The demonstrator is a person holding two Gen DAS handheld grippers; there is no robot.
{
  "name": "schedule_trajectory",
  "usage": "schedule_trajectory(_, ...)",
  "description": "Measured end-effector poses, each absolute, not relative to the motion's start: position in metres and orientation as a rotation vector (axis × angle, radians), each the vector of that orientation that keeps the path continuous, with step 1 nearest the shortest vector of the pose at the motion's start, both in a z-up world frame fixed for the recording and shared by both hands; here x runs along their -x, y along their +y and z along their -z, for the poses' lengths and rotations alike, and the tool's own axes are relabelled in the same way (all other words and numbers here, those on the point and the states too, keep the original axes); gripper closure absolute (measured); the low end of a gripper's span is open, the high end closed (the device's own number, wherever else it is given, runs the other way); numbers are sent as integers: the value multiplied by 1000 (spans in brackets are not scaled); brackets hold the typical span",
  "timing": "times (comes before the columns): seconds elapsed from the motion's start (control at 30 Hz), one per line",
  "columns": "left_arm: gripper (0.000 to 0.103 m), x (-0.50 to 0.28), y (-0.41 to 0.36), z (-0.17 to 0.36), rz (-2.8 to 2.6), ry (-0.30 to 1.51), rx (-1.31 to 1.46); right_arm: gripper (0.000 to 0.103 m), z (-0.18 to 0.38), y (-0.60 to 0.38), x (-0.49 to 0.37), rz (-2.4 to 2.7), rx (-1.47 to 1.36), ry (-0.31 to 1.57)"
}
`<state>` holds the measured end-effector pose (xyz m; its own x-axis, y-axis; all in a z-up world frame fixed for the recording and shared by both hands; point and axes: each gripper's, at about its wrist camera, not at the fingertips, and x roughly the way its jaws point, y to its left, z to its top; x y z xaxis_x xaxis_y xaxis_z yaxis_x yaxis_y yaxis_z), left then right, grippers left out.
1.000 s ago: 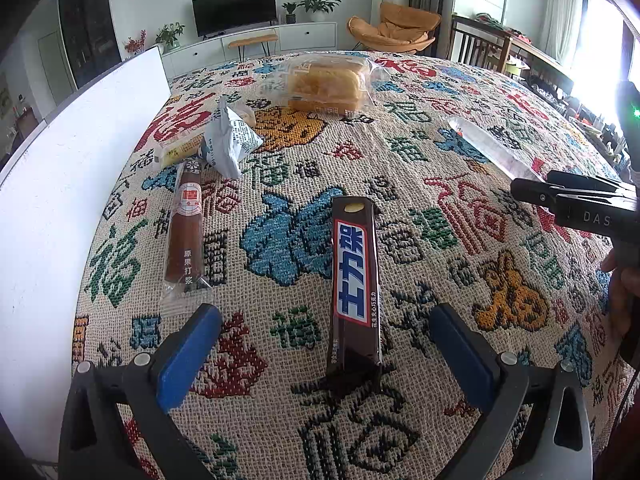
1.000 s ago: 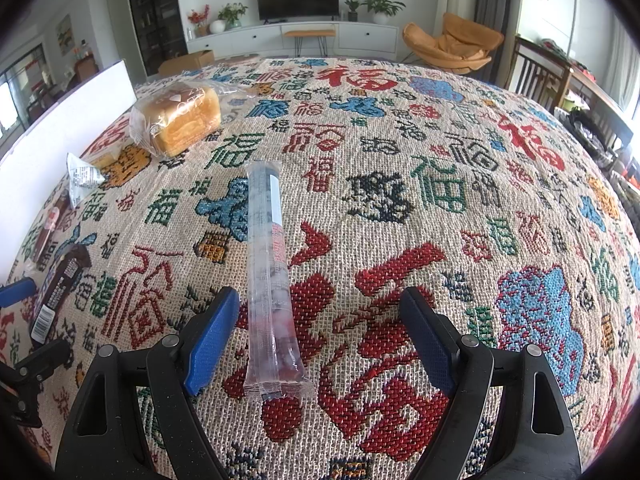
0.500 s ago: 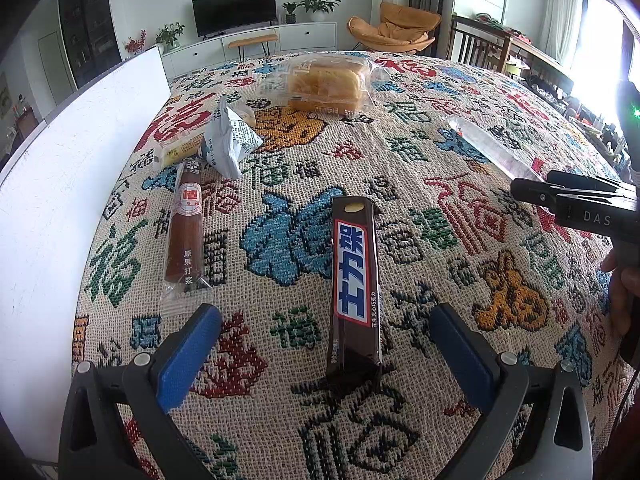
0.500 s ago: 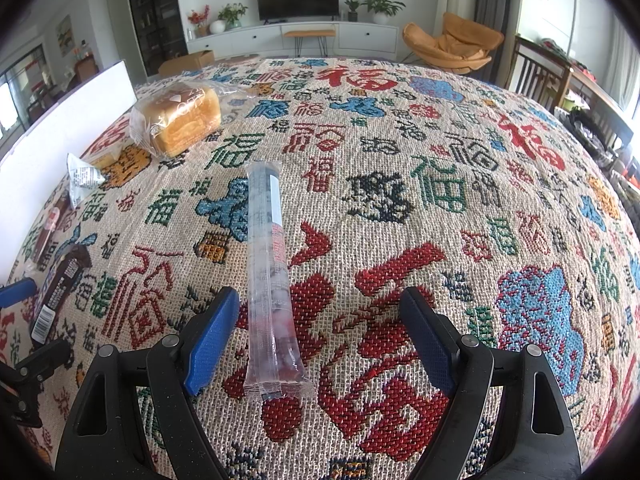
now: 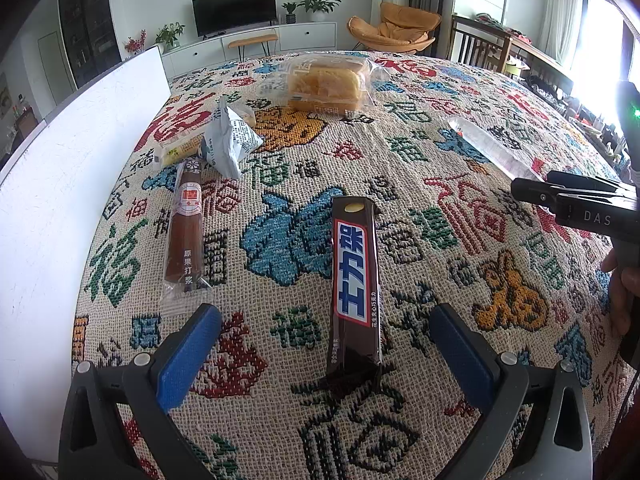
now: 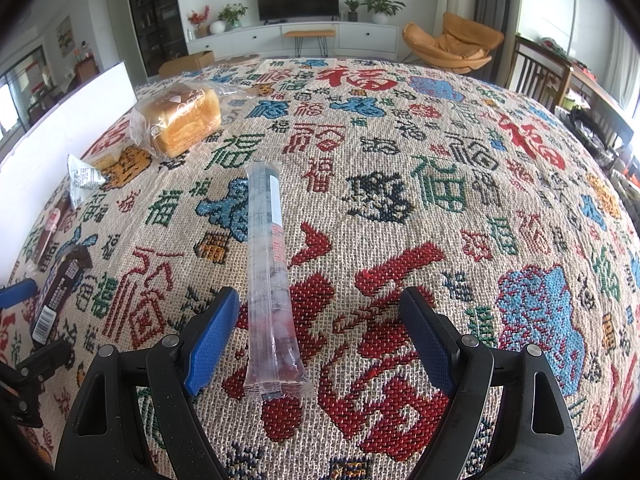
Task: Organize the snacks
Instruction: 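Close left gripper on the chocolate bar while right holds the stick pack, then carry both packs over the white box and open both grippers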
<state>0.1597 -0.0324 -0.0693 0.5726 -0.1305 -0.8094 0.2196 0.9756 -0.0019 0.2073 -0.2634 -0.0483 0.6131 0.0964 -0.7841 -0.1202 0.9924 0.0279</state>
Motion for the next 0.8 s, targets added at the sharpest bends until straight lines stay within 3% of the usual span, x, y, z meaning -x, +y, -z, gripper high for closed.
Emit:
schedule_trajectory(0.37,1,-162,-38,65,277,1020,-114,18,48,-263,-208,-122,30,905)
schedule_trajectory(0.47,21,-164,-51,62,293,1031,-161,17,46,-264,-211,-142,25,930)
schedule_trajectory(0.53,43,-166,-57,58,308,1025,-164,18,40,-268,-225,-170,-5,1030)
schedule_trajectory(0.57,63,-168,-59,56,300,1022,-165,19,34,-271,-233,-189,-65,1071)
schedule_trajectory(0.63,86,-171,-59,53,283,1022,-155,19,24,-272,-246,-220,-157,1107)
schedule_trajectory(0.73,87,-166,-46,46,310,1028,-60,23,25,-251,-266,-239,-103,1212)
schedule_trajectory(0.8,87,-154,-33,36,320,1008,-15,67,32,-234,-269,-234,5,1259)
